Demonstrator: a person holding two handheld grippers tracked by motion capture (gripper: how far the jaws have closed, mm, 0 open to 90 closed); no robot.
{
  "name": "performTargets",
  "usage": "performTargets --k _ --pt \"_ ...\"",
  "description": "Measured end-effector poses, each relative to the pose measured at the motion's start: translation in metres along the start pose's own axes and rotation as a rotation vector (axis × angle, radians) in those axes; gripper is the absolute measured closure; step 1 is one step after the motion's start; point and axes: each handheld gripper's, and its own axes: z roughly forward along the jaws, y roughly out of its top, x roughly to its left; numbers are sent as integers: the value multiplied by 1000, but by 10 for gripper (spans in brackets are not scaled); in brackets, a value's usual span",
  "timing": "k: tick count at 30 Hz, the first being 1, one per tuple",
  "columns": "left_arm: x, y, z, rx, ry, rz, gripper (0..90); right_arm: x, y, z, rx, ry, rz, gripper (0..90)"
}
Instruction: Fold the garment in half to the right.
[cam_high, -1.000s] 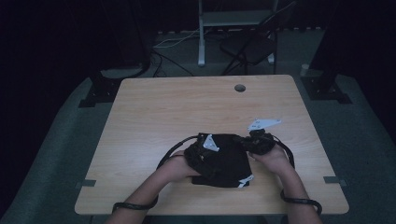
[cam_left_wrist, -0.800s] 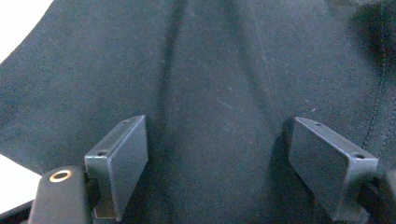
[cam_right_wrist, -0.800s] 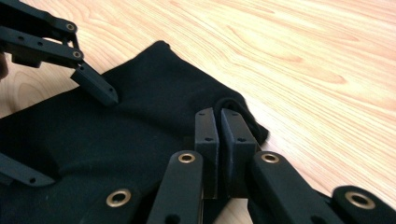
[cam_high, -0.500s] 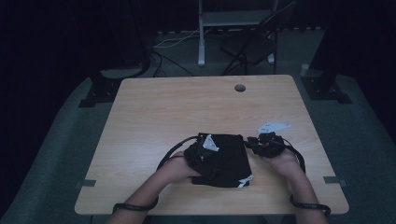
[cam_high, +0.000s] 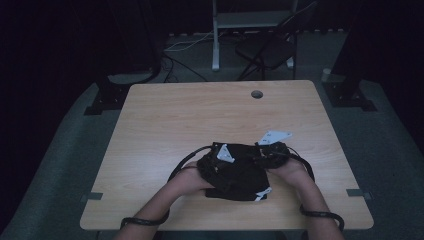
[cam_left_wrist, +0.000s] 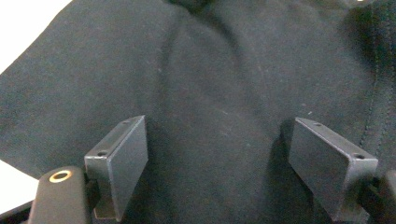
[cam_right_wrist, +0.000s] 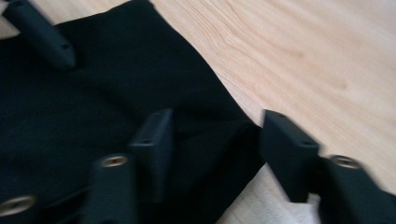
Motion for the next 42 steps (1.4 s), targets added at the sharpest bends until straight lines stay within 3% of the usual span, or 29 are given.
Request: performTargets --k 1,4,5,6,9,12,13,14,15,17,22,25,27,30,33,34,42 --pt "0 0 -2 -5 -7 1 203 -2 0 -3 -13 19 6 231" --pt "0 0 -12 -22 0 14 203 3 -1 -19 -76 87 -21 141" --pt "0 -1 -14 -28 -3 12 203 6 -1 -26 -91 137 -35 134" --pt "0 -1 -16 -29 -3 10 203 9 -2 -30 -96 159 -56 134" --pt "1 -5 -18 -3 -14 23 203 22 -10 -45 -67 266 -150 135" --pt "4 -12 -13 37 -34 20 204 36 -24 -52 18 349 -211 138" --pt "4 -12 -13 37 -34 20 203 36 -24 -52 18 349 -211 138" --pt "4 -14 -11 49 -41 9 203 37 -29 -49 66 347 -220 141" --pt "7 -16 -9 47 -51 0 203 36 -33 -47 93 359 -195 141" --pt "7 -16 -8 51 -47 -8 144 33 -38 -44 86 377 -155 140" --pt "6 -13 -7 54 -32 -5 125 35 -37 -45 88 364 -164 132" --pt "3 -14 -11 41 -18 -1 124 37 -34 -52 37 357 -166 132" --pt "2 -15 -13 17 -23 -20 124 41 -32 -55 24 360 -175 132" --pt "-1 -17 -19 4 -22 -10 124 46 -30 -54 33 362 -186 131" --pt "-2 -22 -15 41 -14 12 125 47 -34 -46 81 350 -191 129" --pt "-2 -24 -13 24 -26 -15 124 46 -36 -43 92 351 -189 110" --pt "3 -31 -16 -5 -18 -36 124 47 -31 -36 94 346 -197 89"
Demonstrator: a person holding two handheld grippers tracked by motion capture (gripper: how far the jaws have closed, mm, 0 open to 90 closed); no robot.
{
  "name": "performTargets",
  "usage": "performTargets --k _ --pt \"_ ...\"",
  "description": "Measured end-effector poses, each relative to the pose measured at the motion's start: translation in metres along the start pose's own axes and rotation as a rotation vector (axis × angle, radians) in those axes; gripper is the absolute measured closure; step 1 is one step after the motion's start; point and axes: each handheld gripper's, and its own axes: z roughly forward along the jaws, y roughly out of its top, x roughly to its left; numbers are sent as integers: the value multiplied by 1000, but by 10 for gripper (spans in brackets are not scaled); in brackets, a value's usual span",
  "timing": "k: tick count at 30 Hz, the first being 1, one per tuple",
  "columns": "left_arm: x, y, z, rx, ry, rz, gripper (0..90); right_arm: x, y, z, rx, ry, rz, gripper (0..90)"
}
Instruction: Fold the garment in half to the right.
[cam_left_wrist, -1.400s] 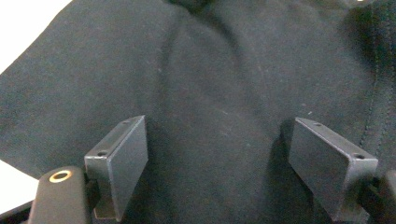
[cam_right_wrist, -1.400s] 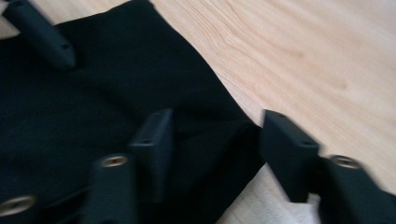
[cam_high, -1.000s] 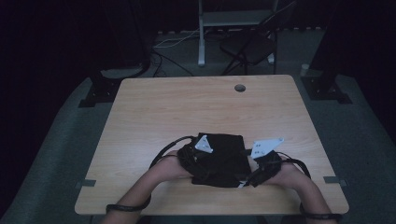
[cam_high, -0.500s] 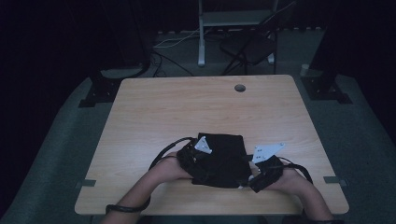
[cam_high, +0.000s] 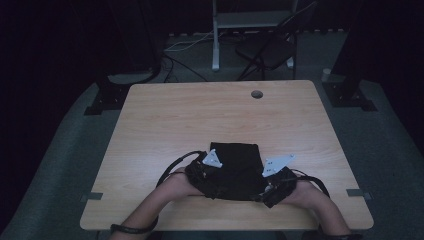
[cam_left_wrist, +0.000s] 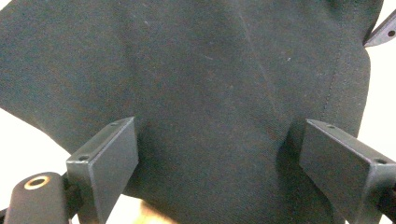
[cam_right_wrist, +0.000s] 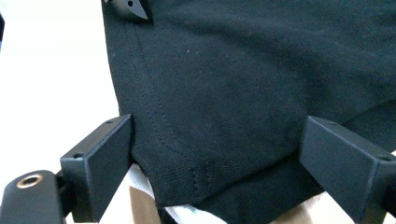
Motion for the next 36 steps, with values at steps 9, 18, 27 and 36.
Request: performTargets --k 9,18,27,36 --pt "29 -7 -4 -27 34 -63 123 -16 21 28 -10 -50 -21 7" --pt "49 -12 -10 -50 23 -89 123 -32 35 36 -22 -10 13 7" --pt "39 -20 -21 -70 52 -69 123 -35 42 21 -24 -208 33 8" --pt "40 -29 -13 -53 65 -78 92 -28 29 19 -5 -142 64 17"
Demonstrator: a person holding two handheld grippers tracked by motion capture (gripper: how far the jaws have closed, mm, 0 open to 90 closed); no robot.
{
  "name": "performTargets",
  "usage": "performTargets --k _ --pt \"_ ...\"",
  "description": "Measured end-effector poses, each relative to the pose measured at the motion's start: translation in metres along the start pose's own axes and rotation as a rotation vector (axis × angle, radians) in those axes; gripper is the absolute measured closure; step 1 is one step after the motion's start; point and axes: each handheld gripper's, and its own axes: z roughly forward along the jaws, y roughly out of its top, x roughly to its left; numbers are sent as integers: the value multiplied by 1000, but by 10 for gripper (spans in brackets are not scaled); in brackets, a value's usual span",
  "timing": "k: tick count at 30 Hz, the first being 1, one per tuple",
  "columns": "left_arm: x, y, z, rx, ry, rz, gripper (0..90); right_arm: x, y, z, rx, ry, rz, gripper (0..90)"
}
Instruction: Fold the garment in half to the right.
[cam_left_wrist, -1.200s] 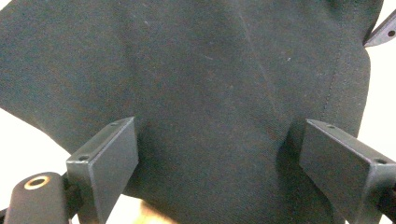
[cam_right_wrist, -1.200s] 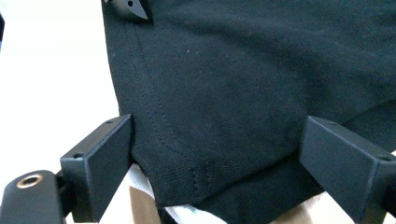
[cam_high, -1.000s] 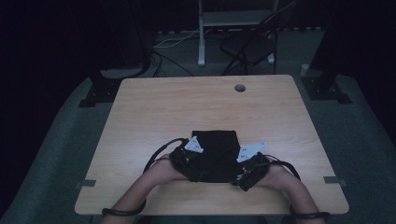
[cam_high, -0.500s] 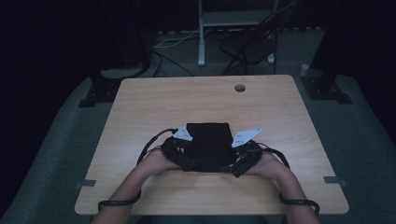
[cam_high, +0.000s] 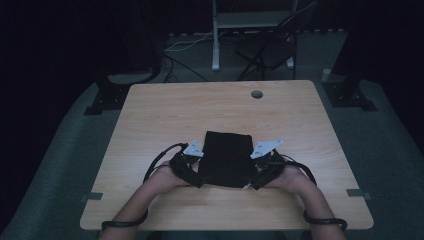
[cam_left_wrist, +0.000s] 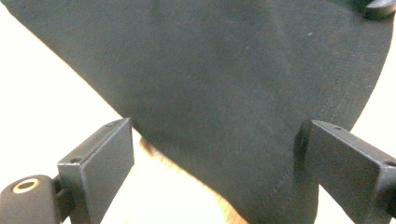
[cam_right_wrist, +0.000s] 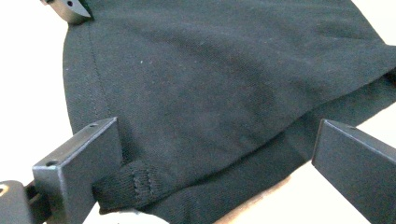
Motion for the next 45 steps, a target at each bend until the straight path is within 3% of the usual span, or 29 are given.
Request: performTargets --k 4,11,18,22,28,32,45 --pt "-1 1 0 9 -4 -7 92 -6 -4 2 -26 34 36 11" --pt "-5 2 1 23 9 24 92 -18 1 13 -31 92 63 4" --pt "-5 -4 -8 8 22 11 92 -13 5 2 -72 73 49 4" --pt "-7 -13 -20 -29 48 -10 92 -2 3 -12 -90 26 42 4" --pt "-12 -21 -30 -7 72 -17 92 8 -10 -27 -97 -18 84 4" --pt "-12 -29 -40 -63 90 -42 92 8 -22 -36 -122 -30 126 4" --pt "-11 -52 -55 -73 118 -56 92 9 -53 -59 -154 -61 191 4"
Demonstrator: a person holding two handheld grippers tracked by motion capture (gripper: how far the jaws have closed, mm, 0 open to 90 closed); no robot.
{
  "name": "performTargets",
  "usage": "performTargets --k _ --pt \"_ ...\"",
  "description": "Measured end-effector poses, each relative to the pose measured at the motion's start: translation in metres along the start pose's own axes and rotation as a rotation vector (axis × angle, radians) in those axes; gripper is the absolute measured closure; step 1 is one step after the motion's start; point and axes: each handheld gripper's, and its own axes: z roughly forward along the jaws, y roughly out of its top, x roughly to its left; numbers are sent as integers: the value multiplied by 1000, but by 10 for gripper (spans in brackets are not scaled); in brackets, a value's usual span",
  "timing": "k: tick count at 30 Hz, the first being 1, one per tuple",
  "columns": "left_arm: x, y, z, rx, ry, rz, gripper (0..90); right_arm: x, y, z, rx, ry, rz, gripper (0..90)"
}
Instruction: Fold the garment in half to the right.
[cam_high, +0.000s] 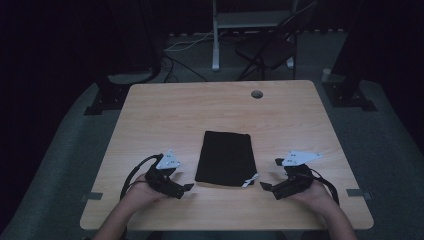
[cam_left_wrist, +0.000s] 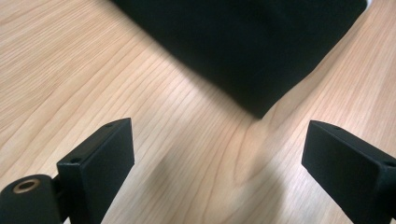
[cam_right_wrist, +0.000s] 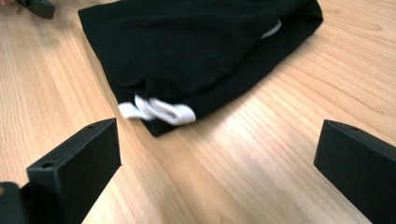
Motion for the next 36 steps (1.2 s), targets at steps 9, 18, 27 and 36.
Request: performTargets --k 9,18,27,36 --pt "10 -25 -20 -55 -6 -64 92 -6 -16 -17 -6 -33 34 4" --pt "12 -44 -36 -53 31 -77 92 -7 -31 -34 -8 -58 56 4" --pt "16 -62 -49 -81 55 -132 92 -10 -47 -53 -46 -77 109 4" --pt "25 -83 -64 -86 99 -181 92 -12 -62 -67 -53 -103 133 4"
